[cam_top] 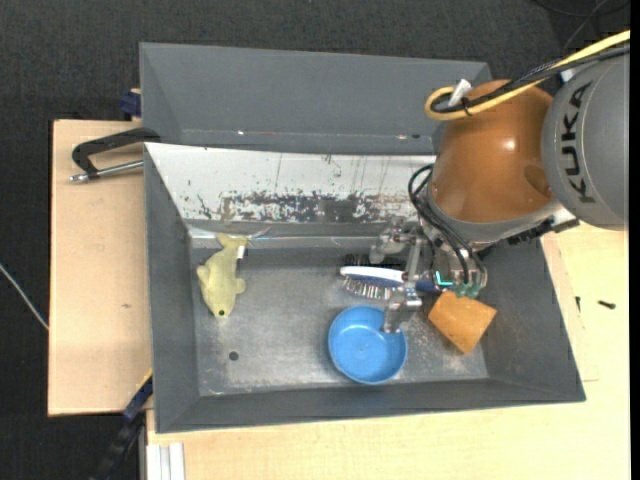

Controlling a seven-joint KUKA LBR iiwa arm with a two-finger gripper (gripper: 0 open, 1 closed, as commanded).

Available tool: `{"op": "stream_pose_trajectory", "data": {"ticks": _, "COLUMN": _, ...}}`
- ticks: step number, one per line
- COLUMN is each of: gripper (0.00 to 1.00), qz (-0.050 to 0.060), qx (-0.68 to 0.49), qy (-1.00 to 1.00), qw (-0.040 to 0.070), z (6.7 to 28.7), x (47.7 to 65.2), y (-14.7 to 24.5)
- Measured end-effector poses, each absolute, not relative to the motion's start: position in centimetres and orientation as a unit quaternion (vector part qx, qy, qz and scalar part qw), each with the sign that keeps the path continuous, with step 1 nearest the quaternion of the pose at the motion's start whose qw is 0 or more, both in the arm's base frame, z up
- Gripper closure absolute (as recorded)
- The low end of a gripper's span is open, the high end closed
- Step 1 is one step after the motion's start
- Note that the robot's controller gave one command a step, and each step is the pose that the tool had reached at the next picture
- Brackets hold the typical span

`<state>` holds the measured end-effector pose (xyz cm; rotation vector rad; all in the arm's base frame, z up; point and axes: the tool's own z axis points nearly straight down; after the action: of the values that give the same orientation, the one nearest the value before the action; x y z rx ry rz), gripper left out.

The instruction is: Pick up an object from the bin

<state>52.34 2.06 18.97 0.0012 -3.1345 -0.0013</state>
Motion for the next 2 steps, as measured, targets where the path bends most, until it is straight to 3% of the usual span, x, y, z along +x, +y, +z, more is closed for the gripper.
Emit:
{"op": "stream_pose_trajectory", "data": {"ticks": 1, "gripper": 0.0, "qz": -0.002, "qx": 0.067, "qy": -0.998, "qw": -0.009, "z": 9.38, "x": 53.79, "y": -1.3}}
{"op": "stream_pose_trajectory", "data": {"ticks": 2, "gripper": 1.0, "qz": -0.001, "qx": 0.064, "qy": -0.998, "qw": -0.002, "z": 8.67, "x": 53.37, "y": -1.6}}
